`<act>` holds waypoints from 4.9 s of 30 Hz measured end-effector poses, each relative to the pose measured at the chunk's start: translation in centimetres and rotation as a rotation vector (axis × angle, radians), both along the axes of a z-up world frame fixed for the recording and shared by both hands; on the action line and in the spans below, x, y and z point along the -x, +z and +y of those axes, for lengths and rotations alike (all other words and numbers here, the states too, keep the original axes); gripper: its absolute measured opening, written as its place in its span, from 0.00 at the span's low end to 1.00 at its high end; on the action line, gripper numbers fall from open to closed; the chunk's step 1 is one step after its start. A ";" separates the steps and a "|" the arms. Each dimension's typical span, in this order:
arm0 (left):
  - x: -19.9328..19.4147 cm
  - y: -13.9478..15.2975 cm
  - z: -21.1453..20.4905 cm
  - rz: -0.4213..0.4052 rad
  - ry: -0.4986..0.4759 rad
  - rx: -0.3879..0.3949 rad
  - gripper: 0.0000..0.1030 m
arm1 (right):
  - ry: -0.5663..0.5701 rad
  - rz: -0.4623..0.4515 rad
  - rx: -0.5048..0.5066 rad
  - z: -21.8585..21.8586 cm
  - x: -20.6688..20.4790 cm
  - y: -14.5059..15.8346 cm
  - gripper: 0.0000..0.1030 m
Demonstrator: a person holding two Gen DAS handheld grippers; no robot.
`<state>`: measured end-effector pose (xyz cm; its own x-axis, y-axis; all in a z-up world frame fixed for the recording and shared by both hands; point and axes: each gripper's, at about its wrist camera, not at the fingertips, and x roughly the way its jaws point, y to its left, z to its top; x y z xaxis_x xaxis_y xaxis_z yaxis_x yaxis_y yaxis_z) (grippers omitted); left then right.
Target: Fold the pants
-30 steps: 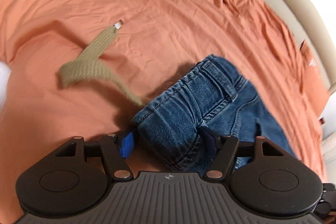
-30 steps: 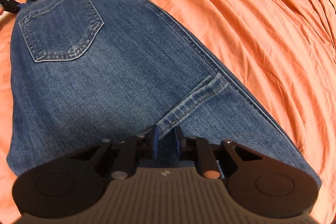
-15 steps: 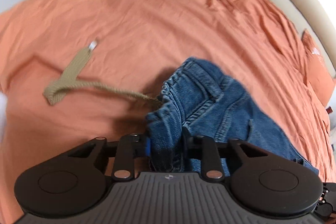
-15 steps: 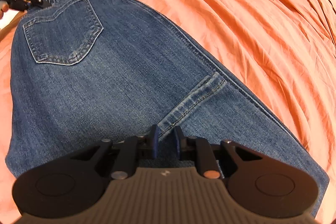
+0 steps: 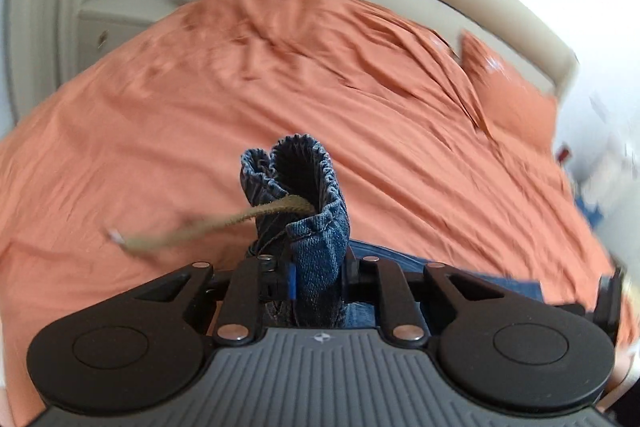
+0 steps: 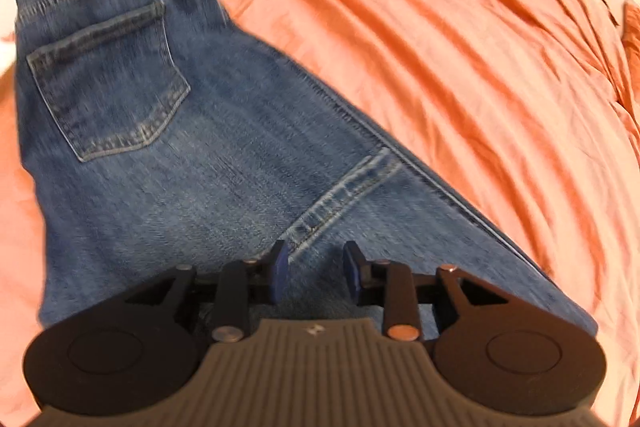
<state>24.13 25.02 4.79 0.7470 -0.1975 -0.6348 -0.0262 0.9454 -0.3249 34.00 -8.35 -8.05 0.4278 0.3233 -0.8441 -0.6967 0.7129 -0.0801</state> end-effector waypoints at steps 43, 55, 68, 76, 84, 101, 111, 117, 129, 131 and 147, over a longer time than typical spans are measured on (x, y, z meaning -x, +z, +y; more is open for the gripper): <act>0.2 -1.2 -7.7 0.153 -0.233 -0.210 0.54 | -0.123 -0.021 -0.233 -3.1 9.6 7.4 0.37; -1.1 -6.0 -4.0 0.174 -0.185 -0.184 0.54 | -0.260 0.026 -0.357 -1.3 5.2 6.3 0.42; -2.8 -8.7 -3.0 0.173 -0.173 -0.080 0.54 | -0.425 0.304 -0.600 0.5 -3.5 -0.4 0.43; -2.1 -7.6 -3.2 0.145 -0.188 -0.049 0.50 | -0.383 0.333 -0.710 0.7 -2.2 1.3 0.05; -2.5 -7.8 -4.9 0.140 -0.256 -0.042 0.44 | -0.392 0.382 -0.846 -2.6 2.1 4.0 0.03; -4.1 -12.3 -5.2 0.243 -0.287 -0.005 0.40 | -0.620 0.488 -0.842 -5.2 -0.8 -5.0 0.39; -3.8 -11.3 -5.7 0.230 -0.257 -0.024 0.40 | -0.604 0.513 -0.836 -3.2 -1.8 -5.5 0.14; -1.7 -7.4 -4.8 0.152 -0.201 -0.028 0.44 | -0.428 0.283 -0.641 0.6 -0.6 1.8 0.12; 3.3 -0.3 -2.1 0.045 -0.064 -0.036 0.49 | -0.162 -0.079 -0.260 9.6 3.8 18.0 0.10; 3.7 0.2 -2.4 0.034 -0.074 -0.044 0.49 | -0.171 -0.081 -0.254 9.0 3.9 19.8 0.10; -0.7 -3.6 -10.3 0.072 -0.230 -0.054 0.49 | -0.419 -0.009 -0.289 -9.0 -0.9 18.4 0.09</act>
